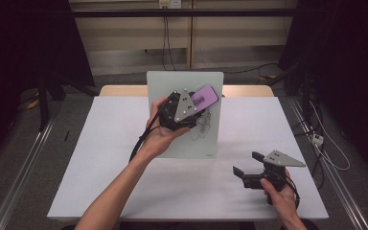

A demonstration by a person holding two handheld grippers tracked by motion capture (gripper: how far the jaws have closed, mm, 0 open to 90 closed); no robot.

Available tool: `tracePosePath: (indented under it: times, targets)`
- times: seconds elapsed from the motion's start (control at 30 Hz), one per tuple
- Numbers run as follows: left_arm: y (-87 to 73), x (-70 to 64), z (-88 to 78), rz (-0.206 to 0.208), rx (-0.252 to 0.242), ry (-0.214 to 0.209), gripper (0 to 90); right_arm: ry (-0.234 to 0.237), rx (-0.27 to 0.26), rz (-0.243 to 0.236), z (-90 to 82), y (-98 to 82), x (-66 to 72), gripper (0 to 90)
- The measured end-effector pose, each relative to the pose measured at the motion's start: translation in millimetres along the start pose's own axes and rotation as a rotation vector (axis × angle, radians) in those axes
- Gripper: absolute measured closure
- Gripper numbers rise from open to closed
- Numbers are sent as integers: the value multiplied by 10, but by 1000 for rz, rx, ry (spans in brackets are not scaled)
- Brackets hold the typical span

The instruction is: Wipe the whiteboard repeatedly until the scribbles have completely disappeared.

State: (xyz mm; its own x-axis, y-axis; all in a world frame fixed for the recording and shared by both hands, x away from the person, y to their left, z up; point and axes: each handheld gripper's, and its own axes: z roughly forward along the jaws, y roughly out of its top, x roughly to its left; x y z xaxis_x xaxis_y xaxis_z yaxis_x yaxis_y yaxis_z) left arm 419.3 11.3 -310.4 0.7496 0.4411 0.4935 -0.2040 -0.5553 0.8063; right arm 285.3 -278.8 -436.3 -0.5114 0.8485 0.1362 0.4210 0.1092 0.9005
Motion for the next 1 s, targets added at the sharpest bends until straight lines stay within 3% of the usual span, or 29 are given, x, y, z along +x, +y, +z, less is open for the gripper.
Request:
tracePosePath:
  times: [0.17, 0.33, 0.57, 0.73, 1.0]
  targets:
    - [33, -8, 4, 13, 23, 6, 409, 2, 2, 2, 10, 5, 2, 49]
    - [60, 43, 12, -10, 2, -6, 408, 6, 4, -1, 27, 9, 3, 49]
    - [99, 38, 44, -7, 4, -4, 409, 10, 3, -4, 20, 10, 10, 49]
    - [27, -43, 103, 4, 48, -36, 407, 10, 3, -5, 20, 10, 11, 49]
    - [-69, -181, 130, 26, 80, -79, 409, 8, 3, -6, 21, 10, 12, 49]
